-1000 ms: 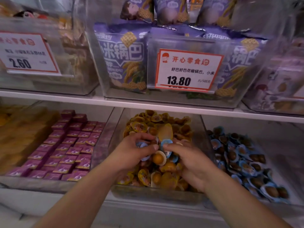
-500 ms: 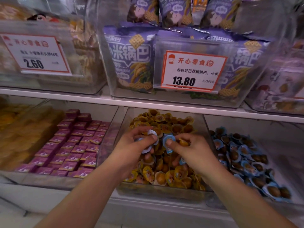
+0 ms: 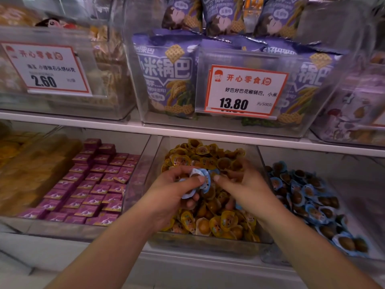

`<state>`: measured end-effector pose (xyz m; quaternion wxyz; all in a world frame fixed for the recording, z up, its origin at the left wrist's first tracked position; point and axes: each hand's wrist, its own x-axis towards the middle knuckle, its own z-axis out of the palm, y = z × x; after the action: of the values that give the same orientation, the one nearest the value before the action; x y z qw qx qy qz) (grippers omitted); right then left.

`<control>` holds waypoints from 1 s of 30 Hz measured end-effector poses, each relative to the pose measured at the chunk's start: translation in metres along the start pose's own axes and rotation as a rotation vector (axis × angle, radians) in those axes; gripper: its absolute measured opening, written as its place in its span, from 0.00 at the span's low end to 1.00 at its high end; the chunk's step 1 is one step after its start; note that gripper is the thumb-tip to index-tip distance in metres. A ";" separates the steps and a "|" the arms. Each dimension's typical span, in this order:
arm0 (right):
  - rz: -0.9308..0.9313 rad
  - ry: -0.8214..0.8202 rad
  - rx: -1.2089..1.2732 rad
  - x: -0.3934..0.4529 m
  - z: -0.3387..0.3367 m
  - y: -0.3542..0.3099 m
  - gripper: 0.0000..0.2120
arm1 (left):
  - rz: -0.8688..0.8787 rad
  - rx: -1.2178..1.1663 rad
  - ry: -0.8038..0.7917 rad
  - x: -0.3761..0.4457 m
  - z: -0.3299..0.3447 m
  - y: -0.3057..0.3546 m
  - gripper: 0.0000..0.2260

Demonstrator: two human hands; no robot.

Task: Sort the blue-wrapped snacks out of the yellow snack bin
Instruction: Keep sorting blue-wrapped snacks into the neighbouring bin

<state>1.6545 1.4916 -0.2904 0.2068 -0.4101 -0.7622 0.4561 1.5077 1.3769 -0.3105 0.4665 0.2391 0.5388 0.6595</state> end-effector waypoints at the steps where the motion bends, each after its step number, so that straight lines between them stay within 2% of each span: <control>1: -0.092 0.076 -0.169 0.000 -0.004 0.001 0.37 | -0.002 -0.012 0.008 0.000 -0.001 0.001 0.09; 3: -0.169 0.092 -0.217 -0.006 -0.005 -0.003 0.29 | 0.019 -0.012 -0.008 -0.001 -0.002 0.002 0.08; 5: -0.056 -0.052 0.108 -0.015 0.000 -0.011 0.14 | 0.090 0.055 -0.088 -0.004 0.000 0.003 0.09; 6: 0.021 -0.128 0.268 -0.019 0.003 -0.013 0.11 | 0.130 0.114 -0.144 -0.006 0.003 0.004 0.10; 8: 0.112 -0.235 0.458 -0.024 0.007 -0.015 0.11 | 0.216 0.285 -0.205 -0.010 0.010 0.005 0.13; 11: 0.162 -0.155 0.624 -0.026 0.005 -0.010 0.08 | 0.370 0.511 -0.080 -0.011 0.021 0.003 0.15; 16: 0.212 -0.023 0.776 -0.035 -0.004 -0.009 0.11 | 0.516 0.500 0.070 -0.012 0.041 0.000 0.11; 17: 0.221 -0.018 0.803 -0.037 -0.005 -0.009 0.11 | 0.562 0.504 0.138 -0.012 0.045 -0.003 0.10; 19: 0.250 -0.047 0.855 -0.043 -0.009 -0.010 0.12 | 0.658 0.531 0.314 -0.015 0.053 -0.008 0.06; 21: 0.284 -0.163 0.893 -0.050 -0.012 -0.013 0.18 | 0.746 0.629 0.349 -0.019 0.064 -0.010 0.07; 23: 0.277 -0.299 0.930 -0.056 -0.017 -0.013 0.23 | 0.805 0.749 0.240 -0.024 0.076 -0.012 0.11; 25: 0.206 -0.359 0.892 -0.060 -0.029 -0.011 0.26 | 0.779 0.785 0.109 -0.025 0.084 -0.011 0.16; 27: 0.140 -0.347 0.841 -0.062 -0.042 -0.009 0.25 | 0.731 0.711 -0.051 -0.027 0.090 -0.010 0.20; 30: 0.162 -0.237 0.840 -0.066 -0.056 -0.004 0.16 | 0.714 0.672 -0.270 -0.034 0.102 -0.014 0.30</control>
<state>1.7293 1.4659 -0.2552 0.2304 -0.2938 -0.4945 0.7849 1.6114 1.3971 -0.2866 0.1748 0.6283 0.5409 0.5312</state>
